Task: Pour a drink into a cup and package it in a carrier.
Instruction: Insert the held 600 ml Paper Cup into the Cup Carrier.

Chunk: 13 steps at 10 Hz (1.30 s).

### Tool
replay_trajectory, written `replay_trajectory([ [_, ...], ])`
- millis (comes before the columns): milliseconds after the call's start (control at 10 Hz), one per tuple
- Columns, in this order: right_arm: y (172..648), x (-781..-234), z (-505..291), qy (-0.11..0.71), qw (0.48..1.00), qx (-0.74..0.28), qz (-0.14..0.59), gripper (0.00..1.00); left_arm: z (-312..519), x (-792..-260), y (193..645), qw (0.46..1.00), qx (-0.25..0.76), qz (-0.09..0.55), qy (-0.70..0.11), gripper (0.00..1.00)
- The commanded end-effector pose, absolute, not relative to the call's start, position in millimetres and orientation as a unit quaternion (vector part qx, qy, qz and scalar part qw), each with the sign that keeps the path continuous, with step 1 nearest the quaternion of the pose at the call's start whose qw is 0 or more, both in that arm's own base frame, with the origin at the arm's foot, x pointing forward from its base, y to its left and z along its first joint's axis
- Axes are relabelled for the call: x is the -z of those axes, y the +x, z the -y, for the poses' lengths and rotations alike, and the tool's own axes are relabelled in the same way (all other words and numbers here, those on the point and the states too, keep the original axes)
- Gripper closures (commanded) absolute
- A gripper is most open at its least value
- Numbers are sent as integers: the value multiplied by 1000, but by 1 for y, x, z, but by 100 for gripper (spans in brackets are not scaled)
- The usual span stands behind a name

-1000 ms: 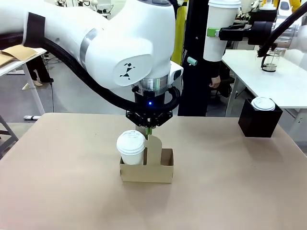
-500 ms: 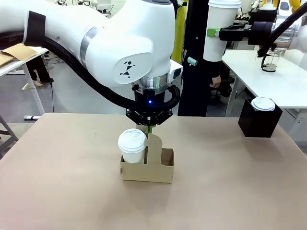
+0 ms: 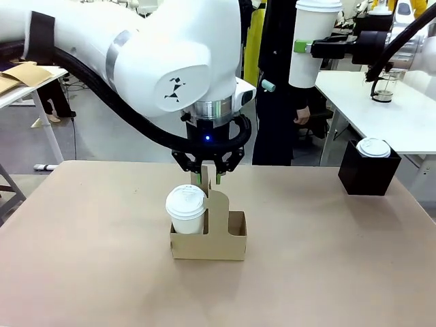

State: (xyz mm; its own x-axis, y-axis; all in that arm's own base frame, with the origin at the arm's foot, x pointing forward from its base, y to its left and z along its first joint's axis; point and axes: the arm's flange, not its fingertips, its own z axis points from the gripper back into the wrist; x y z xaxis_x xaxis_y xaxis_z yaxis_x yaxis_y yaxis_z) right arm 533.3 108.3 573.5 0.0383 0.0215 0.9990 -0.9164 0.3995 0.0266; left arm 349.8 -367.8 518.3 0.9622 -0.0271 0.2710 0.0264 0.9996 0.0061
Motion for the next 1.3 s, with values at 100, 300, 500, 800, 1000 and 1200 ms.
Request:
replay_trajectory([
  [100, 535, -542, -138, 440, 576, -441, 529, 19, 336, -561, 334, 986, 81, 142, -27, 6],
  [300, 528, -505, -169, 473, 542, -489, 493, 19, 290, -584, 337, 971, 183, 136, -70, 0],
  [500, 512, -468, -199, 501, 511, -531, 453, 19, 242, -587, 348, 953, 255, 135, -90, 0],
  [800, 493, -429, -215, 535, 466, -555, 434, 19, 185, -576, 356, 921, 318, 192, -115, 0],
  [1000, 494, -429, -221, 530, 485, -549, 428, 19, 187, -559, 361, 924, 301, 228, -59, 0],
  [1200, 494, -429, -221, 530, 485, -549, 428, 19, 177, -580, 365, 925, 318, 186, -93, 0],
])
